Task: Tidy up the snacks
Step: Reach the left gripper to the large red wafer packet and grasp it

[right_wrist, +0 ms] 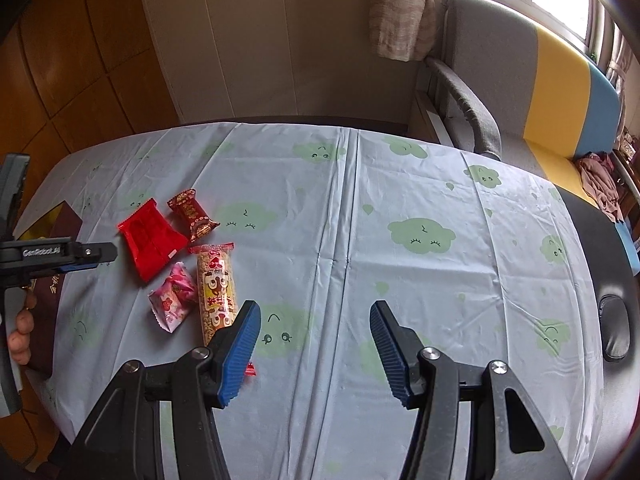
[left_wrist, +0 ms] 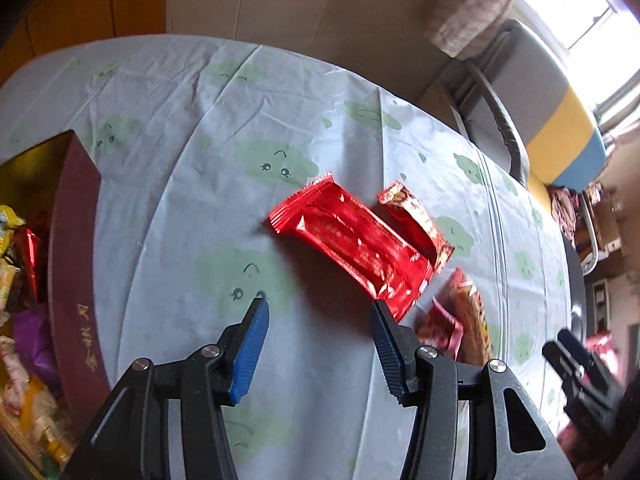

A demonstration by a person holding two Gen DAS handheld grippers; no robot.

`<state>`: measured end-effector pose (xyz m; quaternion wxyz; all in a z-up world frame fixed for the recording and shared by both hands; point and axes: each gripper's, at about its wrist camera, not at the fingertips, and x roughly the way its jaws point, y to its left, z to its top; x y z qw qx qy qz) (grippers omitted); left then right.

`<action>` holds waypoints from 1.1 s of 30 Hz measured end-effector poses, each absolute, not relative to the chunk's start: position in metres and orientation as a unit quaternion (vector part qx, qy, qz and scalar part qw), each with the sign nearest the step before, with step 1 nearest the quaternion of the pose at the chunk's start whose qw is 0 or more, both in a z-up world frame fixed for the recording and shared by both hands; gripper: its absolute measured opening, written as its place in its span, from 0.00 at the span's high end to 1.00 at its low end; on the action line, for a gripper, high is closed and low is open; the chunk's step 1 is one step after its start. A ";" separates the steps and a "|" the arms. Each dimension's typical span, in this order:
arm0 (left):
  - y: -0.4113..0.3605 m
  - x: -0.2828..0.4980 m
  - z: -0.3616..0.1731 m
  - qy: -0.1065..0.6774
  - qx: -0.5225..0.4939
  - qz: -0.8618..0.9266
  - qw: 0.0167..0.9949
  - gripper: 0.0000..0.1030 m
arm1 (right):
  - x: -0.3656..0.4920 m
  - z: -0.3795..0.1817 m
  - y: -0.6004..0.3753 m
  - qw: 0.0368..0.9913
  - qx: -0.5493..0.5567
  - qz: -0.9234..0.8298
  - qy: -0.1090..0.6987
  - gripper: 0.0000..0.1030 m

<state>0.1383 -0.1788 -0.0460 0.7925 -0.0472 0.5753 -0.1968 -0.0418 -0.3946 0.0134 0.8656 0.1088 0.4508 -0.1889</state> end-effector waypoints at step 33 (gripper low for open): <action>-0.226 0.109 -0.071 0.501 0.093 -0.228 0.829 0.59 | -0.033 -0.007 -0.382 0.849 0.074 -0.175 0.493 0.44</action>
